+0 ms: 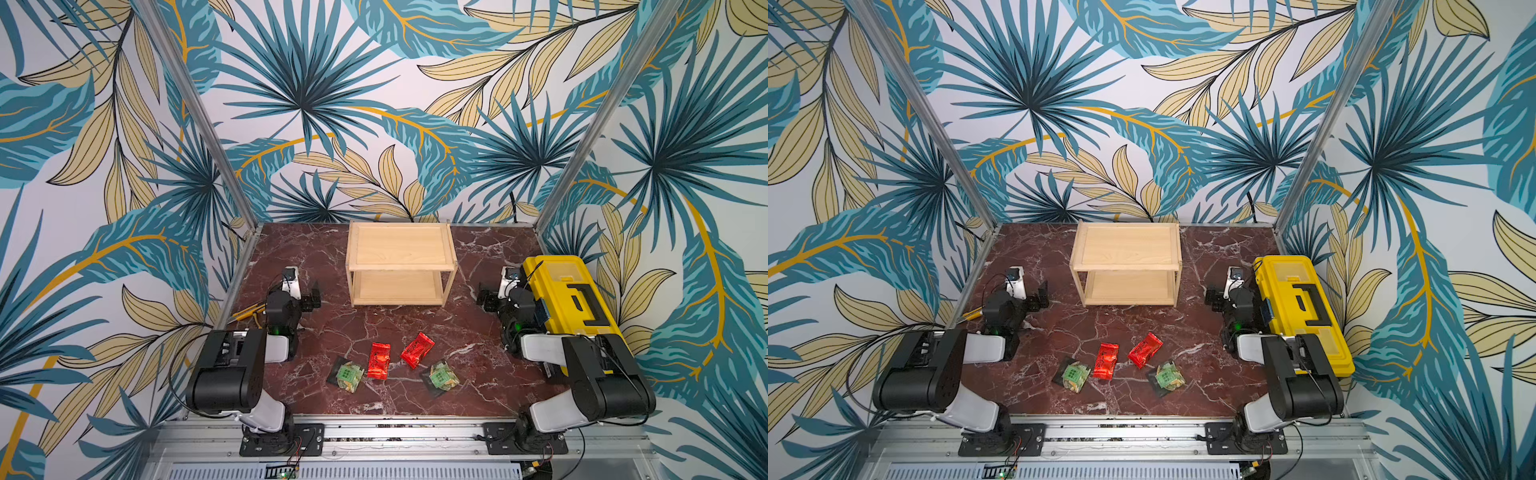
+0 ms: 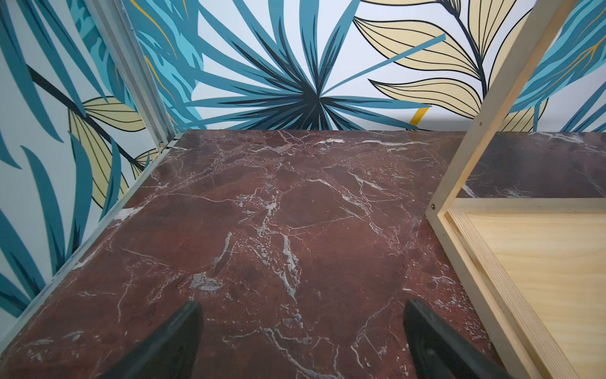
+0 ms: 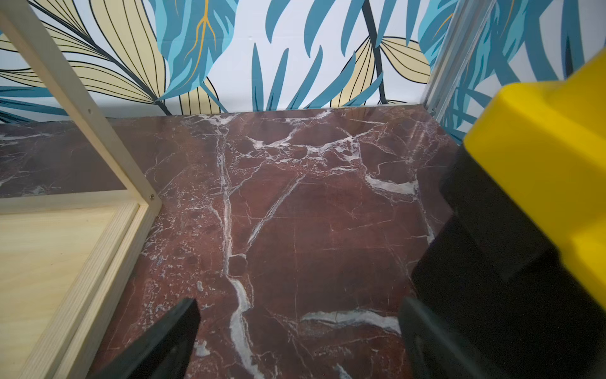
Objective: Place the tea bags on the shelf by color
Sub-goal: Pick up the tea bag from the center of the board.
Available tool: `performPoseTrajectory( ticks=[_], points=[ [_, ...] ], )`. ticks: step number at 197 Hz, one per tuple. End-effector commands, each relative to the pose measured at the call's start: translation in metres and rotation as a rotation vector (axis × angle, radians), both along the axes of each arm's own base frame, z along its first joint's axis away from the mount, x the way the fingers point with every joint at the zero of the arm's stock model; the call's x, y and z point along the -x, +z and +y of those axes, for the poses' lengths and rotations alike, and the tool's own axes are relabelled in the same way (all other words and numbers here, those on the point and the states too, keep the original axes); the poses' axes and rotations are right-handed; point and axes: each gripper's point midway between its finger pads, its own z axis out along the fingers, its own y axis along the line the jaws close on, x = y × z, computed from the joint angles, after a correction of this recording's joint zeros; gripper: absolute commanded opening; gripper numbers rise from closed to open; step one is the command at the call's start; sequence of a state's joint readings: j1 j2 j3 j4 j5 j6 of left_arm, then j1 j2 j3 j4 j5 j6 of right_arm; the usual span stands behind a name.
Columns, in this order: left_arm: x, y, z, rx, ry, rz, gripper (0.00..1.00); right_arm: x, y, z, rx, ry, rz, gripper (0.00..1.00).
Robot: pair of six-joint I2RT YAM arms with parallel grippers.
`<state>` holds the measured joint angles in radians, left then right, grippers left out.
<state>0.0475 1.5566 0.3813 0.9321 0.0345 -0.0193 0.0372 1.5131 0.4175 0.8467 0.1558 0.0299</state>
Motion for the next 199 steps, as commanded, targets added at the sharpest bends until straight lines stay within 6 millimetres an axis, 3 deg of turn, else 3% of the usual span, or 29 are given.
performPoseTrajectory(
  ticks=[1,97,121,139,152,165,179,181,184,199],
  points=[
    [0.0,0.002,0.003,0.01,0.003,-0.017,1.0,0.001,0.0,0.0,0.0,0.011,0.004,1.0],
    [0.001,0.003,0.003,0.006,0.005,-0.023,1.0,0.002,0.0,0.0,0.002,0.01,0.001,0.99],
    [0.011,0.017,0.021,-0.002,0.136,-0.063,1.0,0.003,0.008,-0.001,0.006,0.0,-0.005,0.99],
    [0.019,0.038,0.023,-0.048,0.209,-0.084,1.0,0.009,0.026,-0.001,0.028,-0.015,-0.009,0.96],
    [0.025,0.06,0.011,-0.127,0.237,-0.101,1.0,0.016,0.044,0.003,0.021,-0.059,0.038,0.95],
    [0.027,0.082,-0.003,-0.152,0.28,-0.074,1.0,0.02,0.068,0.005,-0.093,-0.134,0.059,0.92],
    [0.026,0.102,-0.022,-0.079,0.266,0.0,1.0,0.022,0.091,0.029,-0.126,-0.075,0.082,0.91],
    [0.024,0.113,-0.025,-0.055,0.263,-0.012,1.0,0.023,0.094,0.033,-0.123,-0.066,0.086,0.91],
    [0.026,0.107,-0.028,-0.037,0.259,0.035,1.0,0.025,0.099,0.038,-0.119,-0.051,0.087,0.91],
    [0.024,0.121,-0.043,0.1,0.227,0.115,1.0,0.033,0.121,0.069,-0.137,0.054,0.082,0.91]
  ],
)
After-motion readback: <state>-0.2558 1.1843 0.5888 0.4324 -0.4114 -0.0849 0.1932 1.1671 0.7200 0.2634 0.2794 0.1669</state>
